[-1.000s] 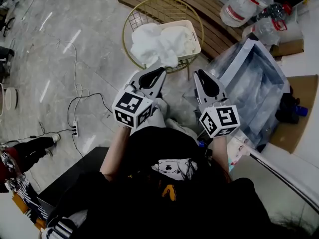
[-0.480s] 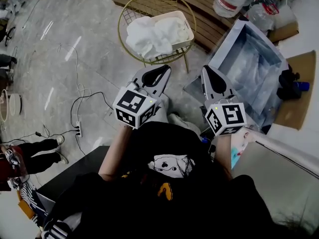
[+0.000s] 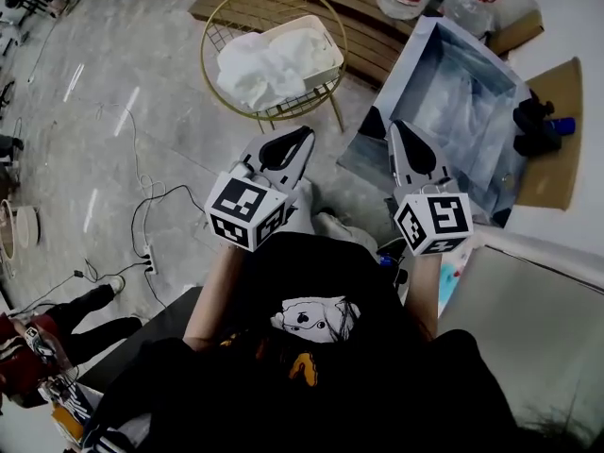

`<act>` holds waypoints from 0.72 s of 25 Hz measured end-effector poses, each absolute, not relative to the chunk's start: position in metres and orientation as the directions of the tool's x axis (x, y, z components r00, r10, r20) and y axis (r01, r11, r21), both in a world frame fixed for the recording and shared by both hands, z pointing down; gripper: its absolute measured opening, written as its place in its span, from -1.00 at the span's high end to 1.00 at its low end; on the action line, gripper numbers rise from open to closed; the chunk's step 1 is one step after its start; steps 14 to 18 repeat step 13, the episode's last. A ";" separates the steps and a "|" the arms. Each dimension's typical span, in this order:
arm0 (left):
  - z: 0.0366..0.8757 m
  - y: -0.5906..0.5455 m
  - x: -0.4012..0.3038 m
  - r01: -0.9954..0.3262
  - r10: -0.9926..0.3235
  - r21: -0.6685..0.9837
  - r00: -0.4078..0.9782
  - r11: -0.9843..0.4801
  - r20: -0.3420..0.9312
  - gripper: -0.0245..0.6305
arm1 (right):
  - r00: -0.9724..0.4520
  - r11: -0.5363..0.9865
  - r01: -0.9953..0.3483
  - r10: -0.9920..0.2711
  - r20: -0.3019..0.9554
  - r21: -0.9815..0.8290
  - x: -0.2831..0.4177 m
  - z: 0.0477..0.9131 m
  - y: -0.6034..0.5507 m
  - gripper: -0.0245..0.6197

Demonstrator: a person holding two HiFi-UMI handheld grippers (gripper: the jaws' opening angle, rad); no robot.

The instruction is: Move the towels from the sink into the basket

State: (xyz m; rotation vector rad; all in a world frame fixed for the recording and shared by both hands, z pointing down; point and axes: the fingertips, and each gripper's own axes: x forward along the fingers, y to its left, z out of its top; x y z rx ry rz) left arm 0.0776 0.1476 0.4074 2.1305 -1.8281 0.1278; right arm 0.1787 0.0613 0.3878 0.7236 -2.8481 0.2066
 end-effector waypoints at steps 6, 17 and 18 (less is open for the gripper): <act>0.411 0.147 0.085 -0.972 -0.942 0.194 0.186 -0.135 0.280 0.87 | -0.847 0.857 -0.509 -0.483 0.222 -0.076 0.193 0.387 0.058 0.91; 0.410 0.145 0.085 -0.969 -0.940 0.201 0.199 -0.146 0.277 0.87 | -0.844 0.857 -0.510 -0.484 0.232 -0.067 0.191 0.387 0.059 0.91; 0.410 0.145 0.085 -0.969 -0.940 0.201 0.199 -0.146 0.277 0.87 | -0.844 0.857 -0.510 -0.484 0.232 -0.067 0.191 0.387 0.059 0.91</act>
